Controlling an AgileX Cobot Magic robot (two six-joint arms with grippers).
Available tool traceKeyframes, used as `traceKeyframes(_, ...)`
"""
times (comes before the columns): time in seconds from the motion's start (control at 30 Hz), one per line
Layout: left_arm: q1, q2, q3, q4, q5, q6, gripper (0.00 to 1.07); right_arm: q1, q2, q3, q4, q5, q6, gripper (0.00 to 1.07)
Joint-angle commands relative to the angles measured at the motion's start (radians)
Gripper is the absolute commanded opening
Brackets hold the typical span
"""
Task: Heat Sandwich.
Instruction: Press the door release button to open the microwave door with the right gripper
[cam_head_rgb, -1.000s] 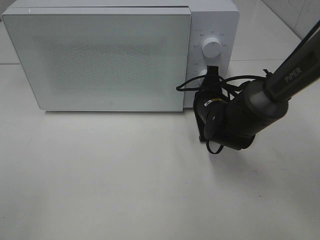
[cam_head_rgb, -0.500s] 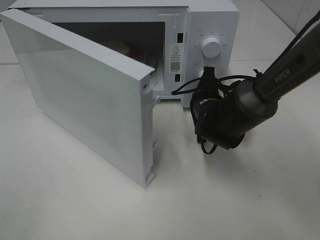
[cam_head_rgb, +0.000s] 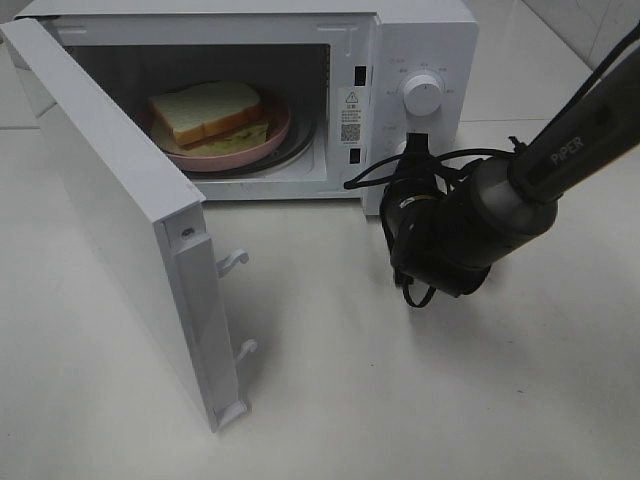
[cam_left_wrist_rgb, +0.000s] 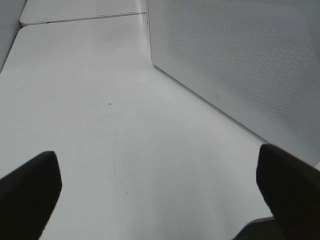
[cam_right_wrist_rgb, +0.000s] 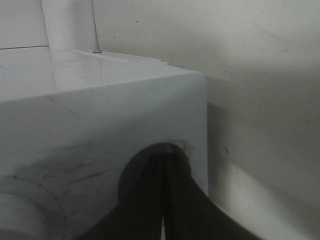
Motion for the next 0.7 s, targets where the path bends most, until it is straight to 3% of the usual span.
traceKeyframes(0.03, 0.003, -0.015, 0.002, -0.009, -0.012, -0.007, 1.0, -0.044, -0.014, -0.095, -0.192, -0.115, -0.005, 0.0)
traceKeyframes(0.7, 0.003, -0.015, 0.002, -0.009, -0.012, -0.008, 1.0, -0.044, -0.132, 0.102, -0.25, 0.141, -0.05, 0.0)
